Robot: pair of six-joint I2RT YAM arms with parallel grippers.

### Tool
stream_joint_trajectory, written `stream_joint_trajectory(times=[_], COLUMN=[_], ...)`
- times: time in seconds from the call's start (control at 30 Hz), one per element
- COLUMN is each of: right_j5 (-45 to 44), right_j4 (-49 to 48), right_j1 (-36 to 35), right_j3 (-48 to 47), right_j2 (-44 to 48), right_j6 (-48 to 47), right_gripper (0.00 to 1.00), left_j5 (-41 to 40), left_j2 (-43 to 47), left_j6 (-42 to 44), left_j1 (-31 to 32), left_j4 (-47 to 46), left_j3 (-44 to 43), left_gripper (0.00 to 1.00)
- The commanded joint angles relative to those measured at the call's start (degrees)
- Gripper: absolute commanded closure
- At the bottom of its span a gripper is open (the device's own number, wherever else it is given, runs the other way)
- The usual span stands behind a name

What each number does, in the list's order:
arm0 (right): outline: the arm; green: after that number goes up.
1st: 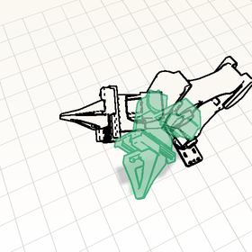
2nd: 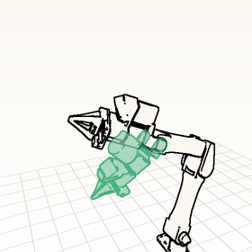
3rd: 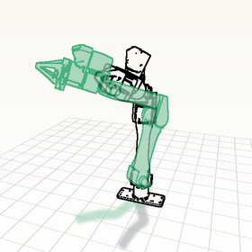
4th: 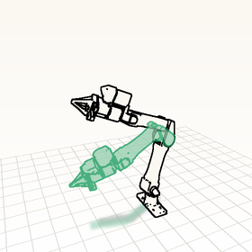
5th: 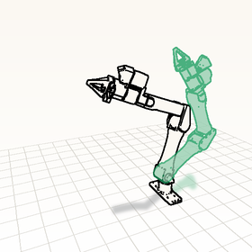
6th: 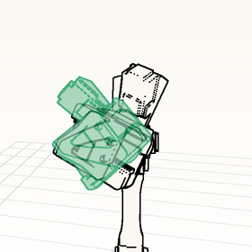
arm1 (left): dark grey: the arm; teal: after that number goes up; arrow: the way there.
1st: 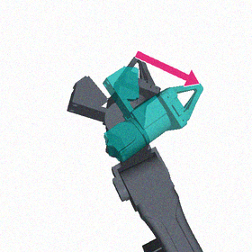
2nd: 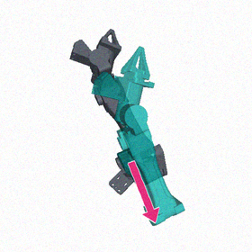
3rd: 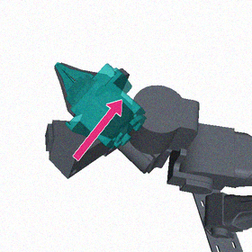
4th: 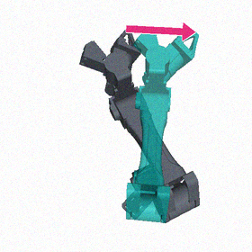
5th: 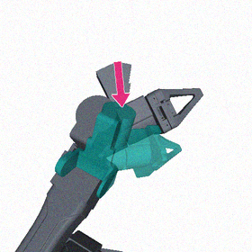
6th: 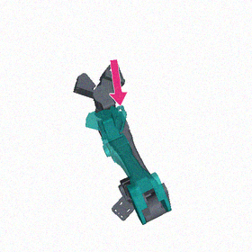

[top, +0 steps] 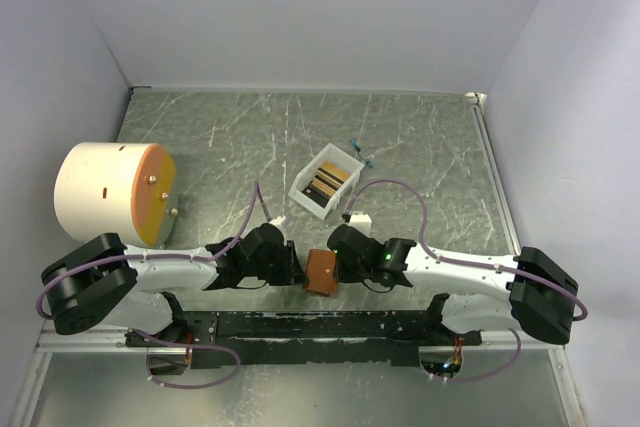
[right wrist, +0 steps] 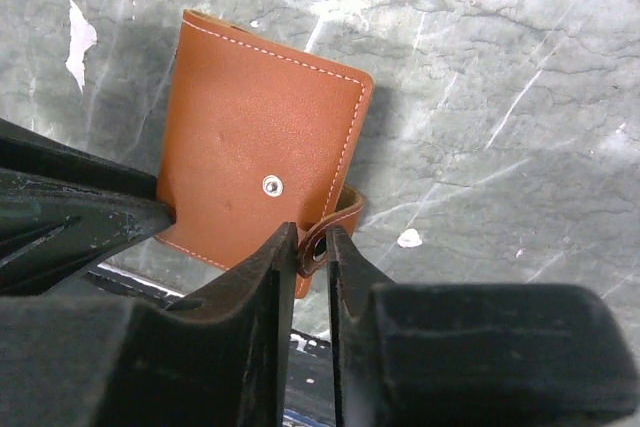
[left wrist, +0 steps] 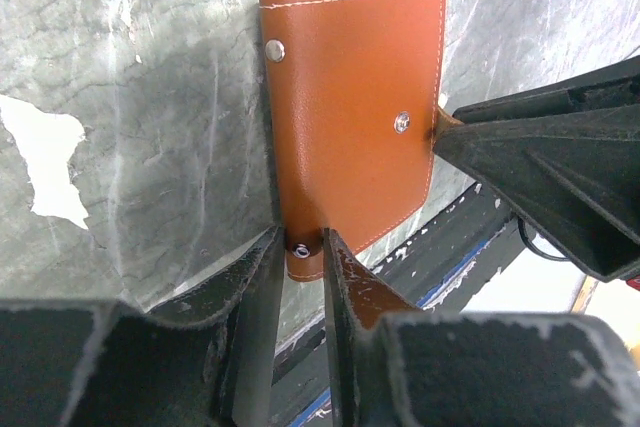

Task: Put the credit cards into the card holder
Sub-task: Close the card holder at the center of the board.

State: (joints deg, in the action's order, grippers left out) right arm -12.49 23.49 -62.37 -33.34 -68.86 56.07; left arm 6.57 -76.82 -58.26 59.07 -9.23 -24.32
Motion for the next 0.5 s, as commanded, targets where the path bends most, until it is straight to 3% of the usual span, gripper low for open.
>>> stream_joint_trajectory(times=[0.0, 0.3, 0.47], right_j5=[-2.10, -3.26, -2.55], right_j4=[1.88, 2.03, 0.44], right_j1=[-0.17, -0.26, -0.23], right_j3=[-1.79, -2.52, -2.47], right_j2=[-0.10, 1.97, 2.41], right_j6=[-0.88, -0.68, -0.53], right_gripper=[0.85, 0.95, 0.95], left_j5=[1.65, 1.92, 2.29], left_j2=[0.64, -0.16, -1.18], left_j6=[-0.70, -0.37, -0.24], left_j1=[0.52, 0.94, 1.05], left_j4=[-3.22, -4.30, -5.21], left_j3=[0.41, 0.42, 0.26], left_gripper=[0.68, 0.67, 0.67])
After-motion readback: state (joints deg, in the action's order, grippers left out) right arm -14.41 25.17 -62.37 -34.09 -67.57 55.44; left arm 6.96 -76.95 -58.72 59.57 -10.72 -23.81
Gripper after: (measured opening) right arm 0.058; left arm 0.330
